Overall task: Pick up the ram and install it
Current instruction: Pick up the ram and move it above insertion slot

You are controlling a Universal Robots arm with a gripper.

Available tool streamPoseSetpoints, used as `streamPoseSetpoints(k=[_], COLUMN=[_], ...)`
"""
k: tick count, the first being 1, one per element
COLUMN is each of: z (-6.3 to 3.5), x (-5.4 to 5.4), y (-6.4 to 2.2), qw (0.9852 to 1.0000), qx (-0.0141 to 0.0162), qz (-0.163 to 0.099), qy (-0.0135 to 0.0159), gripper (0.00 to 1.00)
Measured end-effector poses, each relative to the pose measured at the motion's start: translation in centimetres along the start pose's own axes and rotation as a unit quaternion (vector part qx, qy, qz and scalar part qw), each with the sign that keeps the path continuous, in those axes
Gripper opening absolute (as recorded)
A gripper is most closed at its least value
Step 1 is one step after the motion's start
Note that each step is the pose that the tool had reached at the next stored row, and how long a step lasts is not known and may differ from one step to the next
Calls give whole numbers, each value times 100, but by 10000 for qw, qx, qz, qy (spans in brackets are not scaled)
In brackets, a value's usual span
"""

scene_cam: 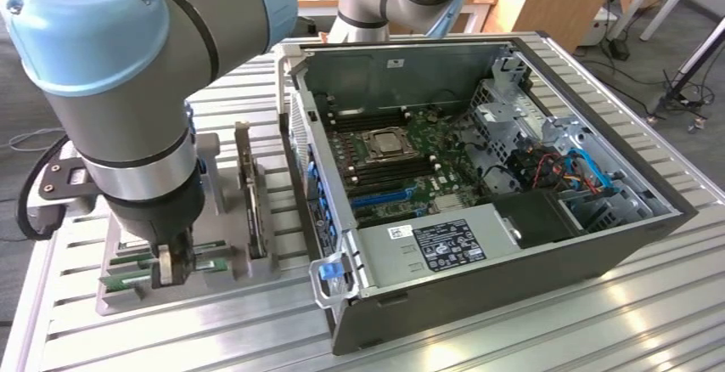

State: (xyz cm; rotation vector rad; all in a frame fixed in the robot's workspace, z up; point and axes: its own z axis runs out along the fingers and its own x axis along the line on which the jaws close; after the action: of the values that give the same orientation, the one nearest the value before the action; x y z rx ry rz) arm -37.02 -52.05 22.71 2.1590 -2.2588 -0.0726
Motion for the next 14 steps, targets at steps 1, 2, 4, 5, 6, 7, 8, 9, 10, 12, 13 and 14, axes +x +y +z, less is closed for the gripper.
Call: streamPoseSetpoints(k=[1,2,4,5,6,7,8,9,10,12,13,14], z=[-20,-43,-87,-111,-134,-160,-185,-211,-235,-285,-309,-331], x=[0,-1,-2,-2,-3,-3,-4,-4,-5,-6,-6,-7], y=[1,2,4,5,6,7,8,9,10,13,14,15], qw=[10000,10000,10000,10000,10000,10000,10000,10000,10000,10000,10000,10000], qx=[0,0,0,0,0,0,0,0,1,0,0,0], qz=[0,0,0,0,0,0,0,0,0,0,0,0], qy=[0,1,2,2,2,2,2,2,2,2,3,2], gripper=[12,12,12,12,12,12,12,12,12,12,12,12])
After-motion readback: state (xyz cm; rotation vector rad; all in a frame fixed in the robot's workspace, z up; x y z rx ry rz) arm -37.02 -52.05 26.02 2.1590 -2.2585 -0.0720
